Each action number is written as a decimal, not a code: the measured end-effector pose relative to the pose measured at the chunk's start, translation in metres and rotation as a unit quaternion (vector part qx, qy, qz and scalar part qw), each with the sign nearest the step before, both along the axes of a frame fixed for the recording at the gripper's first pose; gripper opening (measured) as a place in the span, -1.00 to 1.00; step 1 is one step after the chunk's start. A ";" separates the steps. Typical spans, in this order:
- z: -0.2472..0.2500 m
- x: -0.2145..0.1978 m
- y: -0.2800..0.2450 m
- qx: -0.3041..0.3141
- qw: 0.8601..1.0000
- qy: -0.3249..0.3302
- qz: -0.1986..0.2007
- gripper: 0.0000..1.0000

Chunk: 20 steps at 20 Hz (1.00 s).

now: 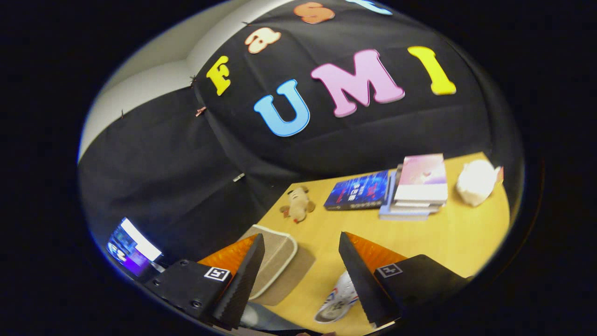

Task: Open the storage box then place both shoes into the box .Put the left shoe in first, then the right shoe, with the right side of both shoes facing outward in a uniform manner.

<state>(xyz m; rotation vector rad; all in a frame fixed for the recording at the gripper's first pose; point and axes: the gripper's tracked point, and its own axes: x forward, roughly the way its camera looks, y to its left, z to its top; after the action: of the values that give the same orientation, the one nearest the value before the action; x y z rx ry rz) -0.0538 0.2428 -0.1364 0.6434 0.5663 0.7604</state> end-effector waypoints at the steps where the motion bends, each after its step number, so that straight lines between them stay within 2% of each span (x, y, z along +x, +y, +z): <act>1: -0.009 -0.003 0.010 0.032 0.999 0.028 0.010 0.95; 3: -0.024 -0.005 0.032 0.085 0.993 0.075 0.029 0.94; 5: -0.044 -0.008 0.047 0.111 0.987 0.104 0.047 0.95; 8: -0.071 -0.019 0.073 0.114 0.980 0.136 0.086 0.95; 13: -0.100 -0.051 0.127 0.131 0.959 0.196 0.158 0.95; 20: -0.128 -0.066 0.174 0.128 0.942 0.244 0.190 0.95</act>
<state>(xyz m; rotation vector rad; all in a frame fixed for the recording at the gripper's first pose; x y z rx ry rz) -0.1200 0.4164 -0.2646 0.9931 1.0798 1.0548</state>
